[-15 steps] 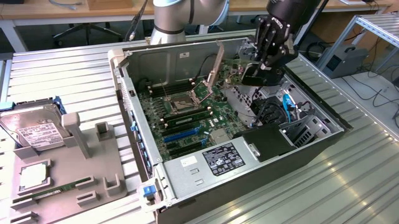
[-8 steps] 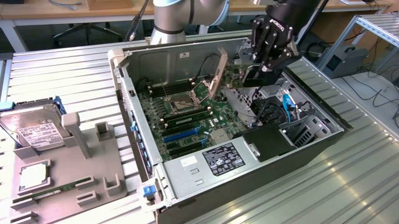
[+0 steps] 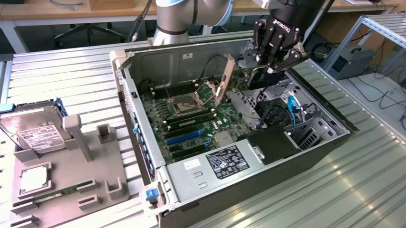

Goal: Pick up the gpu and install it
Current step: 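Insert the gpu into the slot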

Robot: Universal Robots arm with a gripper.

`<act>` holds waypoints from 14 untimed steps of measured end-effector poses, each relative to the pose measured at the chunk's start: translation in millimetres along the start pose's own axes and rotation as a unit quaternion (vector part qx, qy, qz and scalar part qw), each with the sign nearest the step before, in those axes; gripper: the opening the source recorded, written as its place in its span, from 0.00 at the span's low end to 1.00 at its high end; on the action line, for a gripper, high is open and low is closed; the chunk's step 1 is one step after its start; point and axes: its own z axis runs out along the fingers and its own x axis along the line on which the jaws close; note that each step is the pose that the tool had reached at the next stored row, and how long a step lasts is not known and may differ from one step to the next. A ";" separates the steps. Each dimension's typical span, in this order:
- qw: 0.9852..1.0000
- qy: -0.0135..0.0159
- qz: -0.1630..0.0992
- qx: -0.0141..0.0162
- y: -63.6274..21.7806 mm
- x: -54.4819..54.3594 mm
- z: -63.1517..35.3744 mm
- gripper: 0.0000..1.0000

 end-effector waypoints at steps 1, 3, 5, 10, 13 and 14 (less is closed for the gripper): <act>1.000 0.000 0.000 0.002 0.7 -0.1 1.2 0.27; 1.000 0.000 0.000 0.007 4.6 -0.3 4.7 0.27; 1.000 0.000 0.000 0.009 6.1 -1.0 6.3 0.27; 1.000 -0.001 0.024 0.008 11.2 -2.9 11.0 0.27; 1.000 -0.004 0.026 0.009 18.9 -3.1 12.9 0.27; 1.000 -0.005 0.026 0.009 23.3 -3.1 13.8 0.27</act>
